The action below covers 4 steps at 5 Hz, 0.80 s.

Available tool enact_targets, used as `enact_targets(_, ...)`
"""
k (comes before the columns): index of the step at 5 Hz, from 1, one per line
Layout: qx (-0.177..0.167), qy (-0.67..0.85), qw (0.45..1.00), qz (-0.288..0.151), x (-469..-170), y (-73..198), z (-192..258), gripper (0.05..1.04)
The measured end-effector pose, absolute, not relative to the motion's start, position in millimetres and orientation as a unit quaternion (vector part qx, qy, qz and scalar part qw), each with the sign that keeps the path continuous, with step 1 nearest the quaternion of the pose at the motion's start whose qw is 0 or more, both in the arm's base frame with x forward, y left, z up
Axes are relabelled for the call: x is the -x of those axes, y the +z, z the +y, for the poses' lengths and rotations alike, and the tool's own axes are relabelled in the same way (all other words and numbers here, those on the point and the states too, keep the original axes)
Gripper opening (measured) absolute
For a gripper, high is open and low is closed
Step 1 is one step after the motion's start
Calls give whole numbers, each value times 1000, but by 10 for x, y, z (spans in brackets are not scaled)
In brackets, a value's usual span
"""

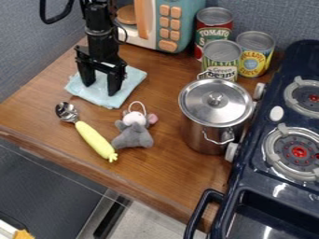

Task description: Slightly move the blue towel in the middle part of the table

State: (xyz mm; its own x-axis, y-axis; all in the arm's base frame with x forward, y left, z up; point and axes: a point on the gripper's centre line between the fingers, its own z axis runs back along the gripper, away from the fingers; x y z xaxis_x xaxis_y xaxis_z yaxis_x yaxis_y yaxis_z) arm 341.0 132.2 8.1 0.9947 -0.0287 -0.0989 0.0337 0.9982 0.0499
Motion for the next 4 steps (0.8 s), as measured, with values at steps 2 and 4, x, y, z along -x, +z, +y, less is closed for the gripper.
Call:
enact_targets(2, -12, -6, 998, 63, -3162, 107, 1206, 998)
enact_targets(4, -11, -15, 998, 56, -3209, 129, 1244, 1000)
